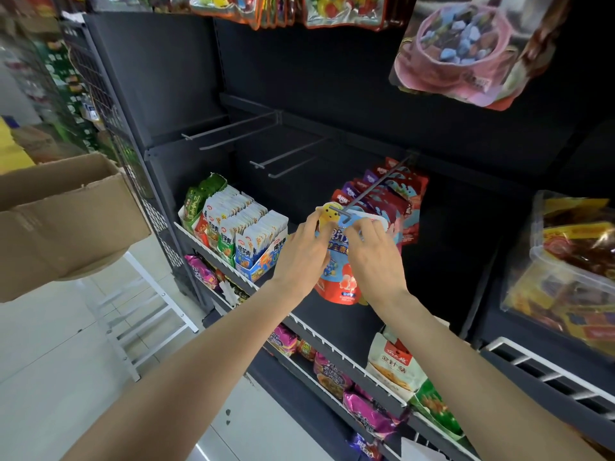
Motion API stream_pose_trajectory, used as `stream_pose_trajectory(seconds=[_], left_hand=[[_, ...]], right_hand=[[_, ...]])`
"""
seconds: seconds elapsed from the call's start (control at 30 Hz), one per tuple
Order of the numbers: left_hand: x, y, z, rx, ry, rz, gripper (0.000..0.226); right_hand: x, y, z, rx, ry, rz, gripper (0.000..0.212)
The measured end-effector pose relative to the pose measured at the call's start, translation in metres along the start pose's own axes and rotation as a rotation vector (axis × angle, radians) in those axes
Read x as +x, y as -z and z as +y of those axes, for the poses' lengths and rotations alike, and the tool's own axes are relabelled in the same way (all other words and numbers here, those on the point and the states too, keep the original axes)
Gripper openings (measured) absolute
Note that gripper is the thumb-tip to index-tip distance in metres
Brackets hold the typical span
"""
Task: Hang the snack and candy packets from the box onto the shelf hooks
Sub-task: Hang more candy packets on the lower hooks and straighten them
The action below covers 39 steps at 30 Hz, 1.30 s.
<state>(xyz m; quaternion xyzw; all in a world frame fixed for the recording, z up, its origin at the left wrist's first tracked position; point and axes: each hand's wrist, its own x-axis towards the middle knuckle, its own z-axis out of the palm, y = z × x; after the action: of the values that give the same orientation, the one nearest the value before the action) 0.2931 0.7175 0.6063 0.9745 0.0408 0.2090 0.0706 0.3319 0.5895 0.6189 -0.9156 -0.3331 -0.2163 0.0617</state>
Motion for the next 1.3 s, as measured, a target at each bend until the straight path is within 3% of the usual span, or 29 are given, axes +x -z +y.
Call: stream_pose_trajectory(seconds=[0.1, 0.2, 0.47, 0.7, 1.07, 1.3], left_hand=[[0.0, 0.002, -0.007, -0.009, 0.008, 0.038, 0.045], [-0.003, 0.01, -0.025, -0.028, 0.062, 0.051, 0.035], [-0.027, 0.048, -0.135, -0.042, 0.354, 0.022, 0.024], [-0.057, 0.086, -0.296, -0.204, 0.677, 0.12, 0.017], [-0.074, 0.128, -0.561, -0.282, 0.859, 0.152, 0.016], [-0.052, 0.124, -0.725, -0.277, 0.976, 0.125, 0.015]], right_hand=[[0.002, -0.001, -0.011, 0.088, 0.054, -0.092, 0.04], [0.009, -0.008, -0.027, 0.302, -0.016, -0.136, 0.029], [0.062, -0.033, -0.123, 0.455, 0.072, -0.216, 0.031], [0.153, -0.075, -0.272, 0.647, 0.194, -0.281, 0.026], [0.301, -0.155, -0.508, 0.734, 0.352, -0.497, 0.029], [0.414, -0.226, -0.62, 0.85, 0.443, -0.509, 0.029]])
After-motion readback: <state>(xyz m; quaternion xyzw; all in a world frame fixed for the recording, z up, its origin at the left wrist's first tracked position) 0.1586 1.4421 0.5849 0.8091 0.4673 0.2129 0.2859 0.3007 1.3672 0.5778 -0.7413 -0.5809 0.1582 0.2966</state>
